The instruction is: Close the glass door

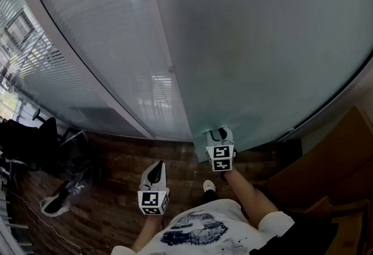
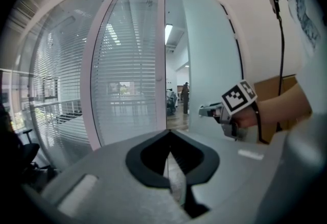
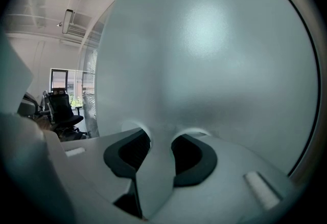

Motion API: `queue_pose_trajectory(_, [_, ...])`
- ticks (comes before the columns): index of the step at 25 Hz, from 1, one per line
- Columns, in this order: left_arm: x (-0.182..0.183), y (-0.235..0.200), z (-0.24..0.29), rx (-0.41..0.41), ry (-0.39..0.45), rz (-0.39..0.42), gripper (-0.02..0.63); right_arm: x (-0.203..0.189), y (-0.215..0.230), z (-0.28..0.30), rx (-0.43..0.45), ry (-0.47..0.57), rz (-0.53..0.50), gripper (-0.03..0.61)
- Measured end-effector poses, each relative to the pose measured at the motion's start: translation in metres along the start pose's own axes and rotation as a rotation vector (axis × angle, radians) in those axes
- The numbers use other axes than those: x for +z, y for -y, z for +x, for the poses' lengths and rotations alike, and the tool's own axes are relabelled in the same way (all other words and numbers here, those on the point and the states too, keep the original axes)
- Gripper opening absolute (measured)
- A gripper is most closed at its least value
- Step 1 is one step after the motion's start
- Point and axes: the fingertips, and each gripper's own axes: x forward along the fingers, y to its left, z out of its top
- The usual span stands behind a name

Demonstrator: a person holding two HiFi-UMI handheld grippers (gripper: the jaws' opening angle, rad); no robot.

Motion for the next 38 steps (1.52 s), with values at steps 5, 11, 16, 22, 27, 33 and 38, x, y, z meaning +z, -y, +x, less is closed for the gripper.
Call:
queue_pose_trajectory(5, [0.002,0.000,0.005,0.010,-0.002,0.002,0.000,0.004,0.004,0.013,-0.017,0.003,-0.001,0.133])
queue_pose_trajectory(11, [0.003,-0.004,0.012,0.027,-0.008,-0.002,0.000,0.009,0.009,0.031,-0.025,0.013,0.002,0.133])
queue_pose_trajectory(16, [0.004,-0.006,0.018,0.038,-0.015,-0.004,0.000,0.014,0.012,0.043,-0.033,0.022,0.004,0.133])
queue_pose_trajectory(22, [0.004,-0.008,0.022,0.063,-0.016,-0.007,0.000,0.017,0.019,0.055,-0.048,0.032,0.004,0.133])
queue_pose_trajectory(27, [0.002,-0.019,0.021,0.091,-0.019,-0.016,0.000,0.019,0.020,0.067,-0.058,0.039,0.003,0.133])
queue_pose_trajectory(33, [0.003,-0.028,0.023,0.128,-0.021,-0.029,0.000,0.025,0.028,0.082,-0.065,0.046,0.007,0.132])
queue_pose_trajectory(38, [0.005,-0.033,0.023,0.143,-0.020,-0.038,0.000,0.031,0.033,0.092,-0.080,0.049,0.006,0.132])
